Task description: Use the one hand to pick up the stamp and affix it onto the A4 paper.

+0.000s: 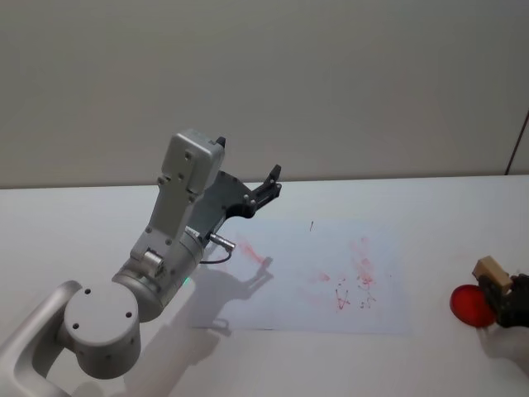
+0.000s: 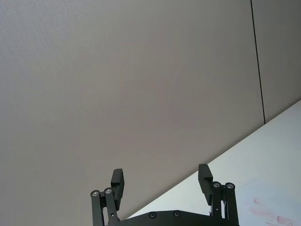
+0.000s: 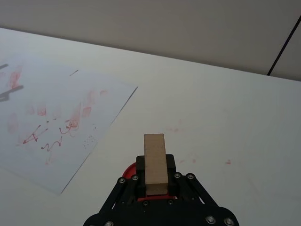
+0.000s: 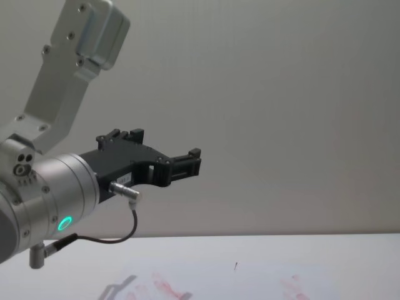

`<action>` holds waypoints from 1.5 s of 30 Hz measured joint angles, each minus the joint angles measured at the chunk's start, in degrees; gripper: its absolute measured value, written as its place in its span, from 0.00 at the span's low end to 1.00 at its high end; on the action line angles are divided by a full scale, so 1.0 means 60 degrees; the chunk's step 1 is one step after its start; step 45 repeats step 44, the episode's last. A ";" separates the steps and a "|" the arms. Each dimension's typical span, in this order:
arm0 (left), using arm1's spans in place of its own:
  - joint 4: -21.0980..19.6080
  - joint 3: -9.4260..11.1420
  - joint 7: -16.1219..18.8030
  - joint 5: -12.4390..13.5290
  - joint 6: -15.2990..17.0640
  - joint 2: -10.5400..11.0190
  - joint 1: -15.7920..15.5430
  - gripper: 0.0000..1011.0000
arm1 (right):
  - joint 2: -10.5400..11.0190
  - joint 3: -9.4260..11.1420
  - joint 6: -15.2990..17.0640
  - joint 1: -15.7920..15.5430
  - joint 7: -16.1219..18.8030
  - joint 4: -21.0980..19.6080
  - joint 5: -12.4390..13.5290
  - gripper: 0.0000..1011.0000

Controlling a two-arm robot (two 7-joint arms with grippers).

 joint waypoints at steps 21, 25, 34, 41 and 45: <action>0.0000 0.0000 0.0000 0.0000 0.0000 0.0000 0.0000 0.99 | -0.0073 -0.0155 0.0226 0.0079 0.0085 0.0162 -0.0423 0.50; 0.0000 0.0000 0.0000 0.0000 0.0000 0.0000 0.0000 0.99 | -0.0078 -0.0167 0.0238 0.0083 0.0089 0.0172 -0.0455 0.62; 0.0000 0.0000 0.0000 0.0000 0.0000 0.0000 0.0000 0.99 | -0.0086 -0.0179 0.0261 0.0090 0.0098 0.0185 -0.0493 0.91; 0.0000 0.0000 0.0000 0.0000 0.0000 0.0000 0.0000 0.99 | -0.0091 -0.0185 0.0268 0.0096 0.0103 0.0192 -0.0506 0.99; 0.0000 0.0000 0.0000 0.0000 0.0000 0.0000 0.0000 0.99 | -0.0091 -0.0188 0.0271 0.0097 0.0103 0.0194 -0.0509 0.99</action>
